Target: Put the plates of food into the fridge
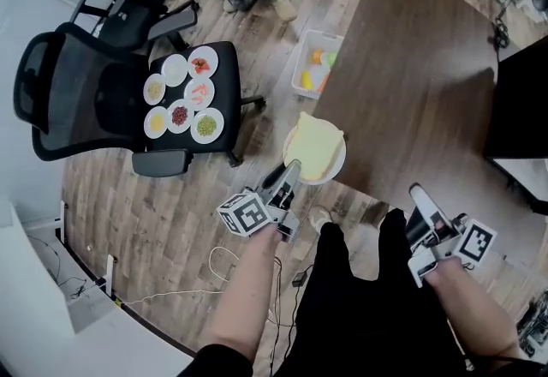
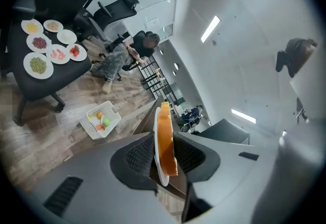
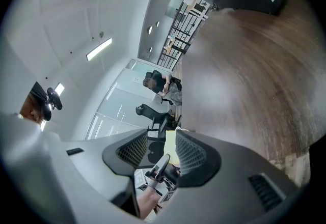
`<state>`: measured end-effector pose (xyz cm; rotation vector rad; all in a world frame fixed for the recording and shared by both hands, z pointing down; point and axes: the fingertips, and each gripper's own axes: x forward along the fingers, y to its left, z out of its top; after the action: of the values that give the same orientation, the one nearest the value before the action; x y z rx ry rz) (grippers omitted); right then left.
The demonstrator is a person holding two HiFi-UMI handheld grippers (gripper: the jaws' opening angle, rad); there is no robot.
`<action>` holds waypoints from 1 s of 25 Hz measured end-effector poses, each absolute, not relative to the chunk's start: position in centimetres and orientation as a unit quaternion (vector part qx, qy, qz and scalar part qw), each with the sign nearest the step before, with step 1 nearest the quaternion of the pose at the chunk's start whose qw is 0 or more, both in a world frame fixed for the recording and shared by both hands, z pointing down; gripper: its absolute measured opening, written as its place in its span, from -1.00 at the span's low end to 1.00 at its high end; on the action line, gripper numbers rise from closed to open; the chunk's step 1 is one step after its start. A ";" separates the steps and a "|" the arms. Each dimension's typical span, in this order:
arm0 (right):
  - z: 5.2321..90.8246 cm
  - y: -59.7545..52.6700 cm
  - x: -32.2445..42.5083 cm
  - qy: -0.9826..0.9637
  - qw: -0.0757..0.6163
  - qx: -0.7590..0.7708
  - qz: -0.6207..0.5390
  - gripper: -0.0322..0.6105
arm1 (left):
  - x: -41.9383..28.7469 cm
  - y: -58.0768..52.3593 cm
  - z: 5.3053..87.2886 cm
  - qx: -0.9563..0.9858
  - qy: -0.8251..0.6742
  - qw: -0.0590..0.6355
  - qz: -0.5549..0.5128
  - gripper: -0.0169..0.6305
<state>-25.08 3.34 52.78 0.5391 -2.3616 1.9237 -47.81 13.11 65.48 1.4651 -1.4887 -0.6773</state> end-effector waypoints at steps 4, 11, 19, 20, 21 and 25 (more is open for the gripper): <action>52.4 3.6 -25.1 -0.766 0.020 0.166 0.621 -0.34 | -46.8 13.3 64.2 0.602 -0.599 0.453 -0.271 -0.60; 52.3 3.1 -24.1 -0.764 -0.001 0.163 0.624 -0.34 | -44.7 12.3 61.3 0.622 -0.580 0.450 -0.272 -0.60; 50.9 1.3 -22.4 -0.786 -0.024 0.162 0.596 -0.34 | -39.8 9.5 55.9 0.661 -0.533 0.458 -0.263 -0.60; 50.8 1.0 -21.9 -0.794 -0.023 0.161 0.585 -0.34 | -39.1 8.9 55.1 0.666 -0.532 0.455 -0.259 -0.60; 50.6 0.5 -21.2 -0.801 -0.022 0.161 0.576 -0.34 | -38.1 8.3 54.5 0.671 -0.530 0.452 -0.254 -0.60; 50.2 -0.8 -19.4 -0.814 -0.029 0.161 0.558 -0.34 | -35.2 6.3 52.4 0.691 -0.508 0.453 -0.243 -0.60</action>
<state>-19.44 -0.78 50.17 0.5164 -2.6042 1.7855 -35.23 6.31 52.39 1.7069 -1.2552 -0.6010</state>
